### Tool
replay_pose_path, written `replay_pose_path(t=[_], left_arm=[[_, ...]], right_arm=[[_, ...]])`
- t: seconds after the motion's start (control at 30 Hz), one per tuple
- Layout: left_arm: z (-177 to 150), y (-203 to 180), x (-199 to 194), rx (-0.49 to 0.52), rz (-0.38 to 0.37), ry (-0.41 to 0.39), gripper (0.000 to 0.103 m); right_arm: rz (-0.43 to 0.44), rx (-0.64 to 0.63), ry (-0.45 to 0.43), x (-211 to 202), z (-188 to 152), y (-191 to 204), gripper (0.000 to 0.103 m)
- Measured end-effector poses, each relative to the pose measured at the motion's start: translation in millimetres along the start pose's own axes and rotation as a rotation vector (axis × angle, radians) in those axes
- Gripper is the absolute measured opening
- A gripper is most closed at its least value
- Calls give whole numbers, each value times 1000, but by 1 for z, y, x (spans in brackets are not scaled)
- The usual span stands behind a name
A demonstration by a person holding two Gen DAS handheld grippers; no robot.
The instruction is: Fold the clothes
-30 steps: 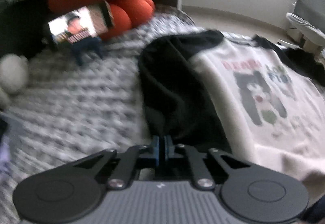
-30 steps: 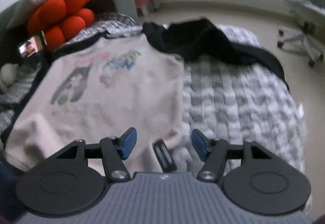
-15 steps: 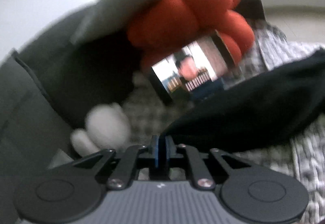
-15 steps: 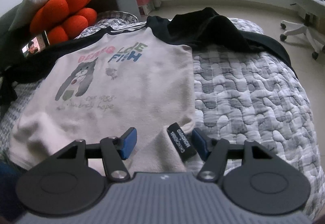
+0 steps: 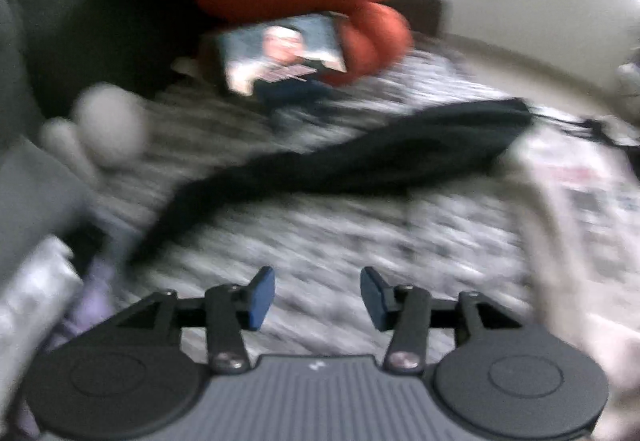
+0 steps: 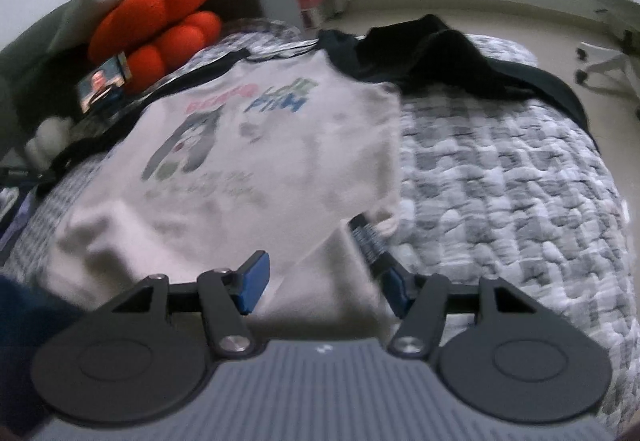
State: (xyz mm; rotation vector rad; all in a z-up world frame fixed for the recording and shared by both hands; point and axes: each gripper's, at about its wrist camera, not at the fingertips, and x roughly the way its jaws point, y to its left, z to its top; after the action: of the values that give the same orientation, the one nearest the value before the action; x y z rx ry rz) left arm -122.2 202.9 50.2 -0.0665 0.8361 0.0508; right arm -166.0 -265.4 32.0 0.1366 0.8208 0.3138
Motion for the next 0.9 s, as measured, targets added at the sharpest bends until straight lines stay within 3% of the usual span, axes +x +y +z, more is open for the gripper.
replay_pose_path(t=[0.03,0.1,0.17,0.27,0.33,0.5,0.63,0.73,0.9], left_arm=[[-8,-6,-5,-2,-64,11,49],[-23,-16,-10,2,-145,30,49],[-36,-26,-14,2,-210,52,48],[-49,-33,-14,-17,-276,87,46],[-54,-39,-13,-24,-304,104,46],[-59,-54,-19,-7,-327,100,44],[-59,-52,-18,-16,-296,100,40],[-61,-48,-20,-29,-269,89,40],[-65,-47,-19,-22,-261,77,47]], right_arm=[[12,-19,9,0,-1,3,63],[21,-59,19,-2,-4,10,53],[20,-73,26,-4,-5,12,32],[17,-61,17,-9,-3,10,17],[22,-40,4,-15,-1,9,13],[58,46,-53,-38,6,7,10],[13,73,-55,-46,8,3,9],[-73,104,11,-35,1,-7,9],[-121,87,23,-20,-11,-5,23]])
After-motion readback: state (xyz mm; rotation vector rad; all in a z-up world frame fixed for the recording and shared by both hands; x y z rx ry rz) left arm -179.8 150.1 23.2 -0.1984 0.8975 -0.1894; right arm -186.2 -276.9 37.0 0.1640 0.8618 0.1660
